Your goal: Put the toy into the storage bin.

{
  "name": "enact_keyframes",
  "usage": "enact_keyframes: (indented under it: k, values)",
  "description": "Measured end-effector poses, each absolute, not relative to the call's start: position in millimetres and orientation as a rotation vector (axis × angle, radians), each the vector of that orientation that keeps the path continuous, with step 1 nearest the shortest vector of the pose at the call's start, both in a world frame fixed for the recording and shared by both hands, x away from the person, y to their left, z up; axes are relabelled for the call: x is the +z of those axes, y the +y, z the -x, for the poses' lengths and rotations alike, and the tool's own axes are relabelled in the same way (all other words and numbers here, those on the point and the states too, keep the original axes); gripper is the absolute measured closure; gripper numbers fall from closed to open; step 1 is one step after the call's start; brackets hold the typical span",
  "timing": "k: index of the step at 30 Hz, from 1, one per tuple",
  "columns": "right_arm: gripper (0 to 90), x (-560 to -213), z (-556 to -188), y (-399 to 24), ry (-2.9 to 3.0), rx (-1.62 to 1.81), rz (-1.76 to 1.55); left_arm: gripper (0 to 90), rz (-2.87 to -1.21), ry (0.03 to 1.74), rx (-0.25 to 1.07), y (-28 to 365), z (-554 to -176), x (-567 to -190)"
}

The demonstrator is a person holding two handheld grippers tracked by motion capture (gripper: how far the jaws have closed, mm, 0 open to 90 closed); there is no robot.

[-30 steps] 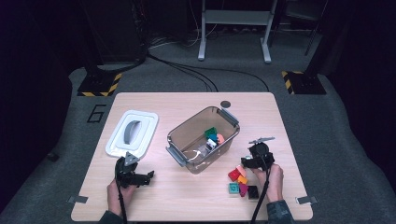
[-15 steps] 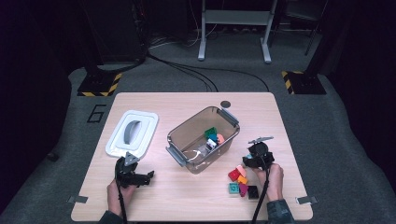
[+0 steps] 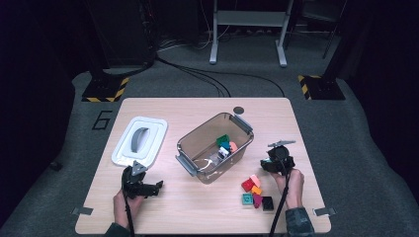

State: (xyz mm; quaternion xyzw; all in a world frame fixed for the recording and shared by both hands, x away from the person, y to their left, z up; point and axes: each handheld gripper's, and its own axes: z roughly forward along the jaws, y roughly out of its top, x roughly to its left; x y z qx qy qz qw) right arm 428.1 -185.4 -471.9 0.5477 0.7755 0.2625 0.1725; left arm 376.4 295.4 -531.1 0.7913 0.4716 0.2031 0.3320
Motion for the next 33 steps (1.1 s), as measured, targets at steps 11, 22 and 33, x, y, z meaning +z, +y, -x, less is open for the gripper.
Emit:
enact_keyframes:
  k: [11,22,33]
  values:
    - [58.7,-460.6,-440.3,-185.9,2.178,0.771,-1.520,0.5,-2.063,1.235,0.528,295.2,-376.4,-531.2]
    - [58.7,-443.4,-454.1,-182.2,2.157,0.800,-1.495,0.5,-2.067,1.232,0.530,295.4,-376.5,-531.1]
    - [58.7,-422.0,-465.9,-177.7,2.130,0.811,-1.459,0.5,-2.067,1.234,0.525,295.4,-376.4,-531.0]
